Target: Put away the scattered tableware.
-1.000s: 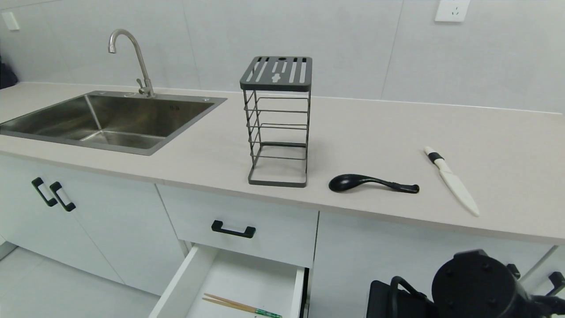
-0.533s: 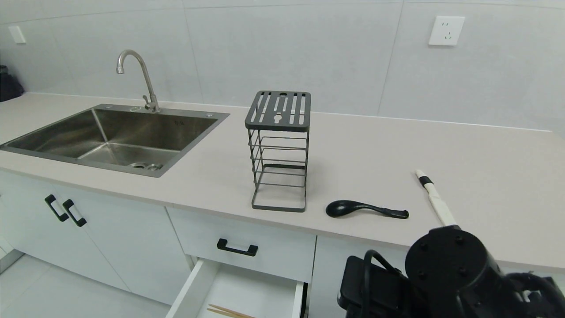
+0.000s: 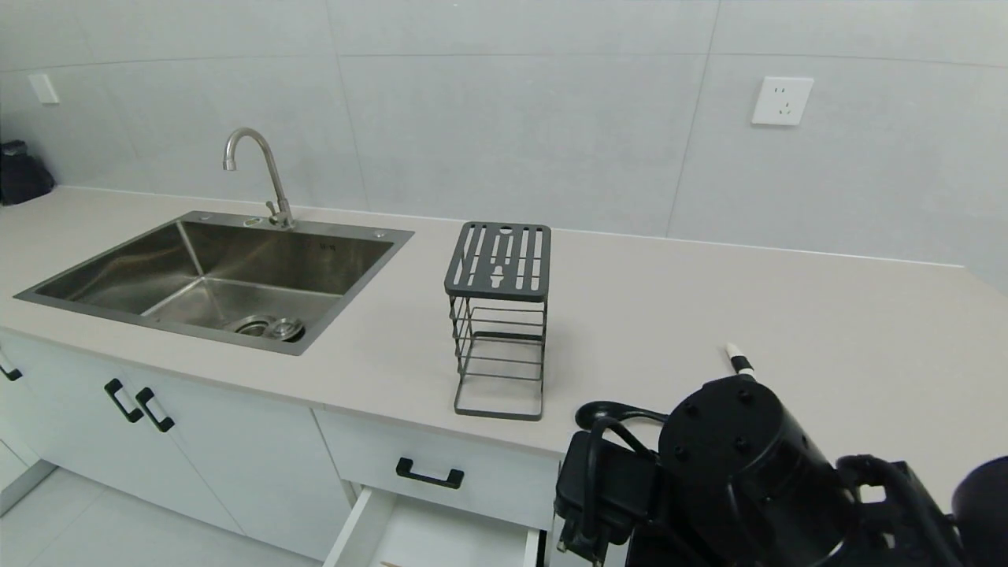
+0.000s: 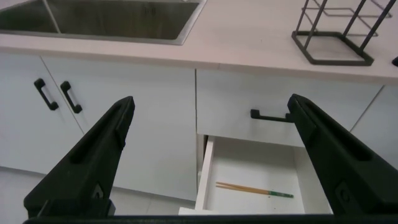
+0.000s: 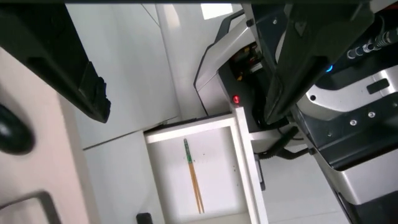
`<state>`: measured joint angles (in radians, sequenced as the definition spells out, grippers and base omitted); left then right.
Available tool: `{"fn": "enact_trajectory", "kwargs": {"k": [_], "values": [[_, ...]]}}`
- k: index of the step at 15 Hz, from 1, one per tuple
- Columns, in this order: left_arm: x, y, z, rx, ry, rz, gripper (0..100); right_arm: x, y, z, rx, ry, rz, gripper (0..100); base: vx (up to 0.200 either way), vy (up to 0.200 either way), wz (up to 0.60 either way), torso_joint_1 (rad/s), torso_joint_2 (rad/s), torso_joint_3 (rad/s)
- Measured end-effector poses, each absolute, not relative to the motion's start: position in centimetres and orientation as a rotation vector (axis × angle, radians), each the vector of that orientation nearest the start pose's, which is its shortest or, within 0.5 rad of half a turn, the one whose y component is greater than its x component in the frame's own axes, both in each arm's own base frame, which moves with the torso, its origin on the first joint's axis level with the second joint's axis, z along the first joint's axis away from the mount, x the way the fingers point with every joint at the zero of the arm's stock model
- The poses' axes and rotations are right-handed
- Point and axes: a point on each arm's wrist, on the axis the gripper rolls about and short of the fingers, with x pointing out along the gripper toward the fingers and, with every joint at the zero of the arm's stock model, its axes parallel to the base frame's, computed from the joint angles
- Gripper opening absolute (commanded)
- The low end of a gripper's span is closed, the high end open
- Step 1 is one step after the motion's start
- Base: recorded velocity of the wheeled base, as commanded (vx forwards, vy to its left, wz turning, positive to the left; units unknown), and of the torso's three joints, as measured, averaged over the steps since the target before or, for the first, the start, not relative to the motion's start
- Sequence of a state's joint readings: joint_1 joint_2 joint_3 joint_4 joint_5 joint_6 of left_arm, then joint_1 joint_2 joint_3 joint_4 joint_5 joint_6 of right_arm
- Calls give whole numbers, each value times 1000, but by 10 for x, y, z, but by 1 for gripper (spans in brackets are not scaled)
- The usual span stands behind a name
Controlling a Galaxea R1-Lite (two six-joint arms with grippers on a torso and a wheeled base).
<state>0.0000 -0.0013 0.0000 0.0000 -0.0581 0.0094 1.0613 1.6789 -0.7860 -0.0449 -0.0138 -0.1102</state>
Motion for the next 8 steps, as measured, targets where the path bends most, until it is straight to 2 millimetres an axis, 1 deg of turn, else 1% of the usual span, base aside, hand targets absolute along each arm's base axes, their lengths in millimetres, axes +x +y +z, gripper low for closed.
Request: {"fn": "enact_trajectory", "kwargs": {"k": [1, 3, 5, 8], "values": [[-23, -1, 75, 9, -1, -58, 100, 133, 236, 131, -551, 714, 1025, 100, 0, 0, 0, 246, -530, -276], [-23, -1, 75, 9, -2, -59, 100, 137, 241, 129, -552, 731, 1028, 100, 0, 0, 0, 105, -220, -110], [-23, -1, 75, 9, -2, -59, 100, 146, 251, 130, -541, 748, 1042, 100, 0, 0, 0, 21, -43, -21], [-23, -1, 75, 9, -2, -59, 100, 165, 265, 132, -534, 766, 1031, 100, 0, 0, 0, 0, 0, 0]]}}
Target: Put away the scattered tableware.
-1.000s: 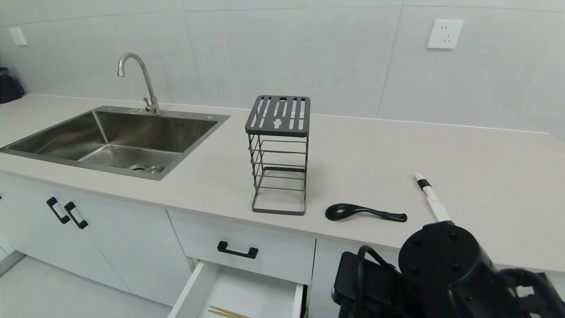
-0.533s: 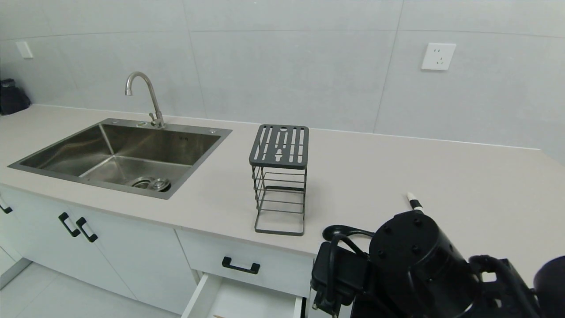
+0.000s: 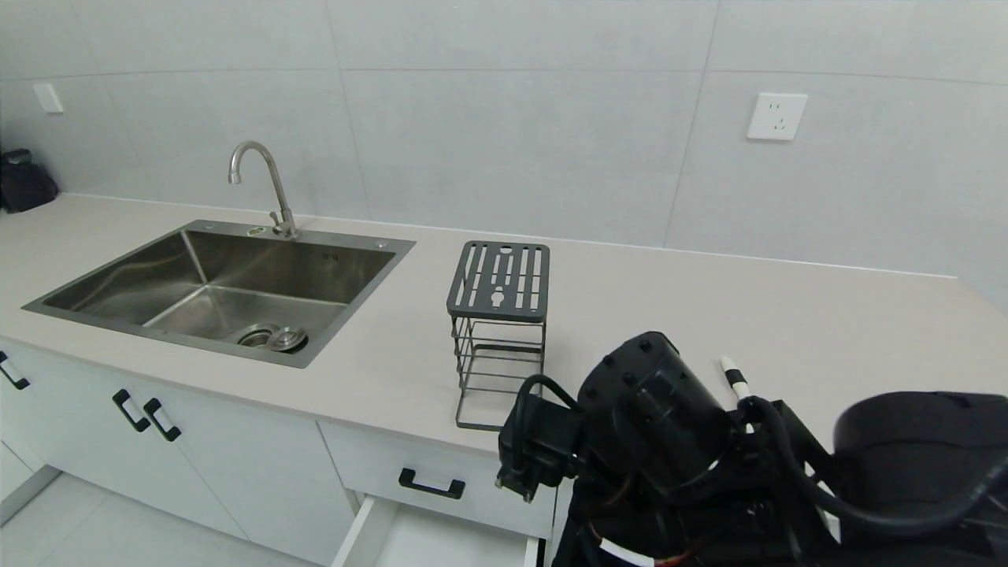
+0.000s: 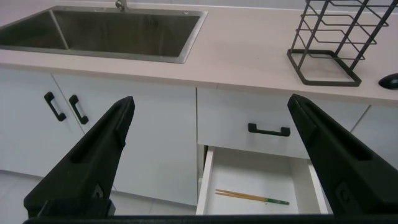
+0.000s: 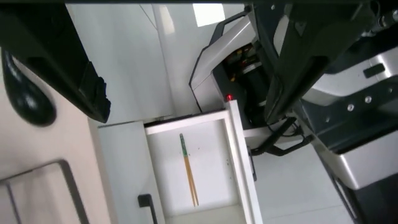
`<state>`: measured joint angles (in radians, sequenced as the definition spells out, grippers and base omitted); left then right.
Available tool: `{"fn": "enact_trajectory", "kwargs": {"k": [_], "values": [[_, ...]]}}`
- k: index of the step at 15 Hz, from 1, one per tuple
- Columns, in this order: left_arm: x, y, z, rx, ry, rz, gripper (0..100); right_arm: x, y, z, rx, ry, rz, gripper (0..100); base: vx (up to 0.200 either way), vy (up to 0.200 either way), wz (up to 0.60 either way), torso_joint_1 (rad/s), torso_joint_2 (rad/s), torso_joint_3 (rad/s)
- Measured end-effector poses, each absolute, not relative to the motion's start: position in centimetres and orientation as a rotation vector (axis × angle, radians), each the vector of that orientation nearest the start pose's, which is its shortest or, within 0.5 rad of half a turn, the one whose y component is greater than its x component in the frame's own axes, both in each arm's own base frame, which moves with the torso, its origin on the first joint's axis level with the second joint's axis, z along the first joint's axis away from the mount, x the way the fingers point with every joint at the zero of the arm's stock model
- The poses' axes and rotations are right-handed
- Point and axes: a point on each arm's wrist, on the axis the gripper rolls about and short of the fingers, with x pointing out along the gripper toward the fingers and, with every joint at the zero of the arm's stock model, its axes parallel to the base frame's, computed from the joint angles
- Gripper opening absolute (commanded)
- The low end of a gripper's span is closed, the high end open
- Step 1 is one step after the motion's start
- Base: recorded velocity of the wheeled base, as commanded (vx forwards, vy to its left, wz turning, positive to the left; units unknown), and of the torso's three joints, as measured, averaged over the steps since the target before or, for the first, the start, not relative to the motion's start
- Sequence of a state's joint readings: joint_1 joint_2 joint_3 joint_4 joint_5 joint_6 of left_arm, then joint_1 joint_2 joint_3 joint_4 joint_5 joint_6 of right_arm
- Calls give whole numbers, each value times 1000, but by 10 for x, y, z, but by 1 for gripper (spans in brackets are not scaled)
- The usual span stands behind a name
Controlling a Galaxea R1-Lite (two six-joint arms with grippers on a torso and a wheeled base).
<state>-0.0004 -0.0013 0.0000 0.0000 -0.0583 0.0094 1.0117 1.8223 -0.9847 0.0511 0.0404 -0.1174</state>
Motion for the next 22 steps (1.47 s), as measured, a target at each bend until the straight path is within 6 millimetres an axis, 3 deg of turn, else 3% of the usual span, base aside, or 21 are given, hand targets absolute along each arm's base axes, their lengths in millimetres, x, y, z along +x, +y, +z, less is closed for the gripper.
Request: {"fn": "enact_trajectory", "kwargs": {"k": [5, 11, 16, 22], "values": [[-23, -1, 75, 9, -2, -59, 100, 189, 262, 123, -517, 802, 959, 100, 0, 0, 0, 0, 0, 0], [-23, -1, 75, 9, -2, -59, 100, 242, 204, 118, -440, 804, 749, 100, 0, 0, 0, 0, 0, 0], [-23, -1, 75, 9, -2, -59, 100, 250, 163, 97, -456, 824, 670, 100, 0, 0, 0, 0, 0, 0], [-23, -1, 75, 9, -2, -59, 100, 262, 141, 93, -511, 823, 647, 100, 0, 0, 0, 0, 0, 0]]}}
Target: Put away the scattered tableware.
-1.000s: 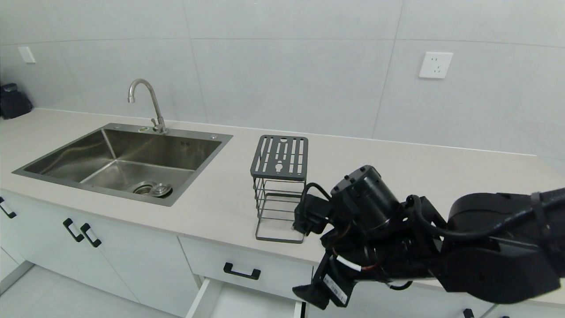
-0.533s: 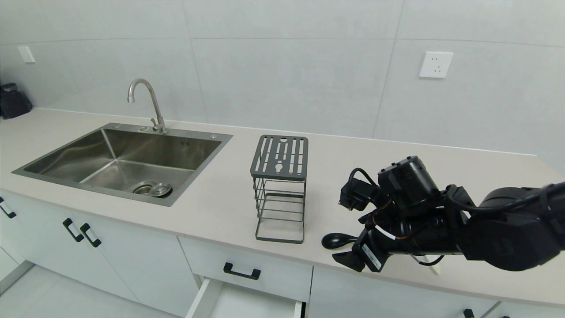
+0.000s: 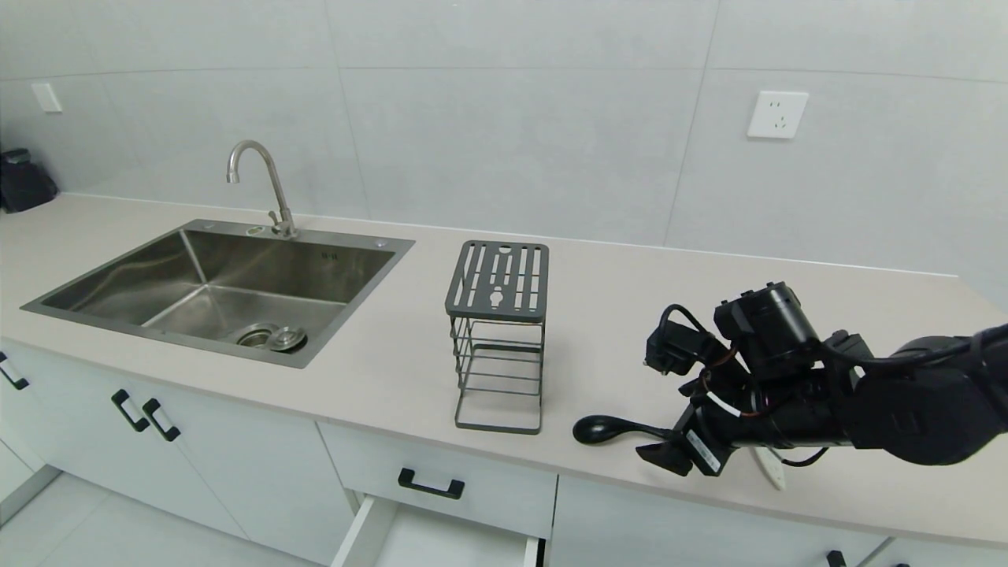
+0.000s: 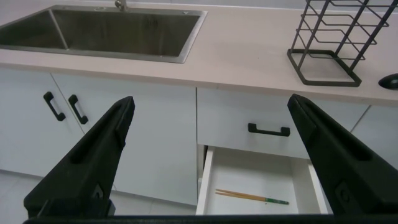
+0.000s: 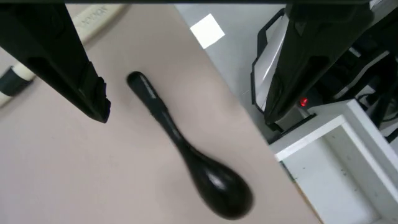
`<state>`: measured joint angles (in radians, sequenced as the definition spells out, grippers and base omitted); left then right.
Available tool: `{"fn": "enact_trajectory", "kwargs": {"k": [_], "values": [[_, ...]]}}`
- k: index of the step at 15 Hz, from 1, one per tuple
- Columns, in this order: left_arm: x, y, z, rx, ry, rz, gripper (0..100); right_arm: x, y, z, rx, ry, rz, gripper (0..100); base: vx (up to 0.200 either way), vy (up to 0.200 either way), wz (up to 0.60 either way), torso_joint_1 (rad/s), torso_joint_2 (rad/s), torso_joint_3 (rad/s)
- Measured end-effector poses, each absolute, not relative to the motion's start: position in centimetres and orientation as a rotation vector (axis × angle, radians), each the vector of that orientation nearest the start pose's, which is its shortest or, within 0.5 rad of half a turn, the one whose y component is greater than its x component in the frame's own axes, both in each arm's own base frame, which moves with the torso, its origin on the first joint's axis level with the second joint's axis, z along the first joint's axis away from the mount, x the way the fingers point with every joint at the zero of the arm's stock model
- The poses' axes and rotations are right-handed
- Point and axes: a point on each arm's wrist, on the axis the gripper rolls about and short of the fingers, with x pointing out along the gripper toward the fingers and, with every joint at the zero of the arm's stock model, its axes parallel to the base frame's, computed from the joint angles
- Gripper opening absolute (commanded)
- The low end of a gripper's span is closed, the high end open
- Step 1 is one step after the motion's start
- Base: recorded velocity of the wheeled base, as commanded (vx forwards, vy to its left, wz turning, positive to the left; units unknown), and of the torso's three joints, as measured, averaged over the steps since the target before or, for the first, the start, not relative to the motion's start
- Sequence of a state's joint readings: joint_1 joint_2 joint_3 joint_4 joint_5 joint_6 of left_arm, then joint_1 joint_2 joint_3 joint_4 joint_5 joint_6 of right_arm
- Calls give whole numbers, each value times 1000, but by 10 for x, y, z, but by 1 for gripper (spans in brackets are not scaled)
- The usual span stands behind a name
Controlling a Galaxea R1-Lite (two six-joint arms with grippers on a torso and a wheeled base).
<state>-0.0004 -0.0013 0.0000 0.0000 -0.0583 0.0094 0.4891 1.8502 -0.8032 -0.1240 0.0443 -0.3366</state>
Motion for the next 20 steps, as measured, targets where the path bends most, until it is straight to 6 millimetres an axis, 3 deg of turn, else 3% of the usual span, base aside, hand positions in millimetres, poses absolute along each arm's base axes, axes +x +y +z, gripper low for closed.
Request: {"fn": "enact_trajectory", "kwargs": {"k": [4, 20], "values": [[-23, -1, 75, 9, -2, -58, 100, 271, 132, 85, -539, 834, 692, 100, 0, 0, 0, 0, 0, 0], [-23, -1, 75, 9, -2, -59, 100, 303, 147, 49, -542, 887, 696, 100, 0, 0, 0, 0, 0, 0]]}}
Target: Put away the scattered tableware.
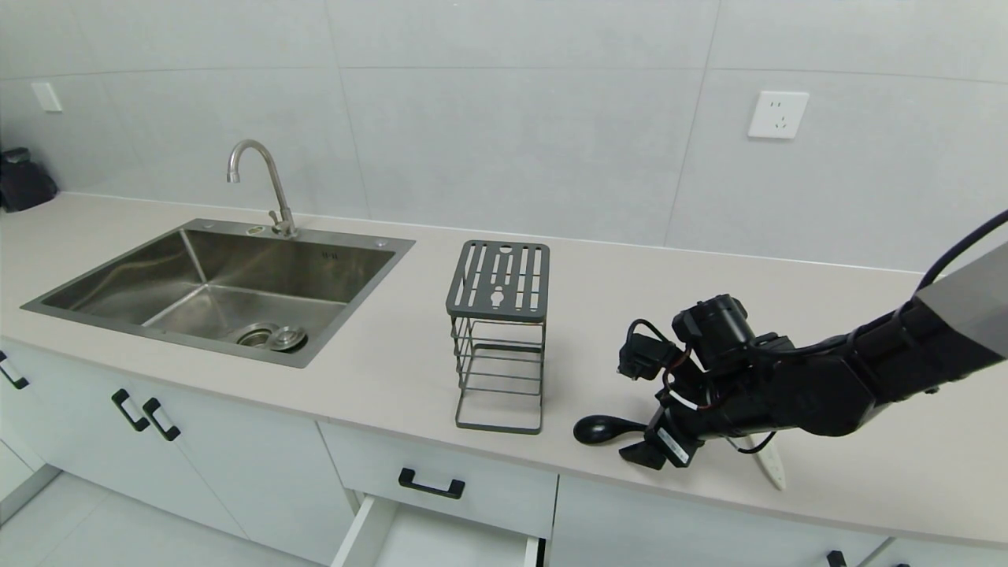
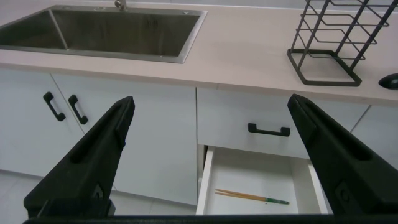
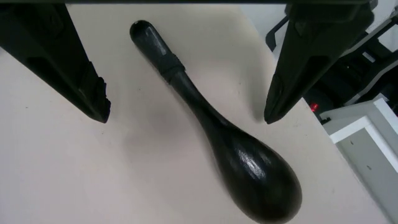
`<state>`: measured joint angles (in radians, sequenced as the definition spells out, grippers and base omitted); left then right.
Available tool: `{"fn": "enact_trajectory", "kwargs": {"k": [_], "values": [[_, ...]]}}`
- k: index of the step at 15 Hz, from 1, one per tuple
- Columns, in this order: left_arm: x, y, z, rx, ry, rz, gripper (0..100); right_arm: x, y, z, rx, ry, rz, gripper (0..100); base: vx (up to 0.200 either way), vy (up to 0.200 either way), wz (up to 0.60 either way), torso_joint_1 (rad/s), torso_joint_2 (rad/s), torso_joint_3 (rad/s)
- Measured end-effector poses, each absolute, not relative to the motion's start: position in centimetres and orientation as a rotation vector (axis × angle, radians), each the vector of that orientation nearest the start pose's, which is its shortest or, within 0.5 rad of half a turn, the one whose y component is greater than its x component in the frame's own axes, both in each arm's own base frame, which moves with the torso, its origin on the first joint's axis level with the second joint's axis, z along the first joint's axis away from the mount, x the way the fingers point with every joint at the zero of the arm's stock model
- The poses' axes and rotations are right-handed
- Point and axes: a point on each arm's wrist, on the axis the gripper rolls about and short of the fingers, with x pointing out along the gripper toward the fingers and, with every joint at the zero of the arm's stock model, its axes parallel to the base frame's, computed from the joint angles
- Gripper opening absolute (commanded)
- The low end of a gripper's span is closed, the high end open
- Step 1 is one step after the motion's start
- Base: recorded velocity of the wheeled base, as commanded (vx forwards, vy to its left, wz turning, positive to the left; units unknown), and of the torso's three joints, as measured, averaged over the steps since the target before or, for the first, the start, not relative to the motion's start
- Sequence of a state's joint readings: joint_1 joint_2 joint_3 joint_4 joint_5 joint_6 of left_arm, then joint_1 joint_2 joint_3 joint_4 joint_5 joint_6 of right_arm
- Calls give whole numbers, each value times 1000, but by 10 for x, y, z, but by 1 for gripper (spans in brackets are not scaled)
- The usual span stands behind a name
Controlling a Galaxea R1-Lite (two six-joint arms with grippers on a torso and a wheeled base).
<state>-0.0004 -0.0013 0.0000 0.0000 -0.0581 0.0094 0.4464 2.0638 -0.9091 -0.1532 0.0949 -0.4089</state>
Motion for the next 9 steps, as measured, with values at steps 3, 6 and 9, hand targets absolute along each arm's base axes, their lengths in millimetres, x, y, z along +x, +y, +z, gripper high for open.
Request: {"fn": "enact_trajectory", "kwargs": {"k": [3, 6, 9], "values": [[-23, -1, 75, 9, -2, -59, 100, 306, 149, 45, -537, 894, 700, 100, 0, 0, 0, 0, 0, 0], [-23, -1, 75, 9, -2, -59, 100, 310, 151, 41, -525, 896, 720, 0, 0, 0, 0, 0, 0, 0], [-23, -1, 75, 9, -2, -59, 100, 310, 151, 37, -525, 905, 722, 0, 0, 0, 0, 0, 0, 0]]}}
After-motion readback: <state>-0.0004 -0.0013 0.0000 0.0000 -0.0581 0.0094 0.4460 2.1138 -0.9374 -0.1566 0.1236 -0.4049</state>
